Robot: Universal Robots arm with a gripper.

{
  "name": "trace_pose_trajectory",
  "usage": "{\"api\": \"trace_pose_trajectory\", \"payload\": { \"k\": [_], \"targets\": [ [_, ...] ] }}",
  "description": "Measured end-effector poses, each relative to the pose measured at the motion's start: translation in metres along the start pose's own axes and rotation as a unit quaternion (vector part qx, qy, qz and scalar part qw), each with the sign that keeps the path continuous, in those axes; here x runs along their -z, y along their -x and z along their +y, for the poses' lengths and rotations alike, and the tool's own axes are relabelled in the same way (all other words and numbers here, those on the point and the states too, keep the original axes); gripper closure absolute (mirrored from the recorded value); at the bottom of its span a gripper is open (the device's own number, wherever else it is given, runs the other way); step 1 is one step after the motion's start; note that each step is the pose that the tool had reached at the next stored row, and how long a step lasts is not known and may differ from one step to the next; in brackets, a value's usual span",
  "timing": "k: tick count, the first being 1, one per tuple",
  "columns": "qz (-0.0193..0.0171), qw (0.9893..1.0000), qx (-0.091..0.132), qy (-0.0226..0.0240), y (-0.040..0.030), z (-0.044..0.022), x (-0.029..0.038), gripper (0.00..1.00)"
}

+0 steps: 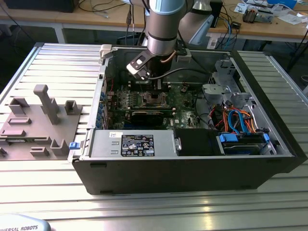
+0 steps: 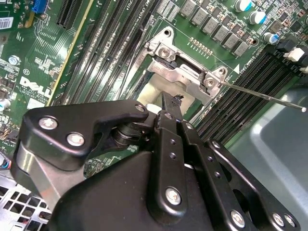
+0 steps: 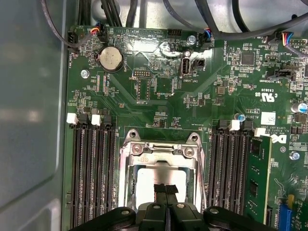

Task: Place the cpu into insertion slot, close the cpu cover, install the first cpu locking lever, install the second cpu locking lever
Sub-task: 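Close the cpu cover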

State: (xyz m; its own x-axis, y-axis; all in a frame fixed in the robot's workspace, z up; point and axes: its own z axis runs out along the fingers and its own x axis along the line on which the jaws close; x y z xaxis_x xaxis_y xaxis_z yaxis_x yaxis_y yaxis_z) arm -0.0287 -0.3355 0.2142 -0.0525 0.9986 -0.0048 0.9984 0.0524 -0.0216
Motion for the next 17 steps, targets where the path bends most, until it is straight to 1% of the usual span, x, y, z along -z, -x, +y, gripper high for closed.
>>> {"api": "trace_pose_trajectory", "payload": {
  "k": [17],
  "targets": [
    [0.0000,1.0000,0.000,0.0000,-0.0002,-0.0039,-0.0023,0.89]
  ]
}}
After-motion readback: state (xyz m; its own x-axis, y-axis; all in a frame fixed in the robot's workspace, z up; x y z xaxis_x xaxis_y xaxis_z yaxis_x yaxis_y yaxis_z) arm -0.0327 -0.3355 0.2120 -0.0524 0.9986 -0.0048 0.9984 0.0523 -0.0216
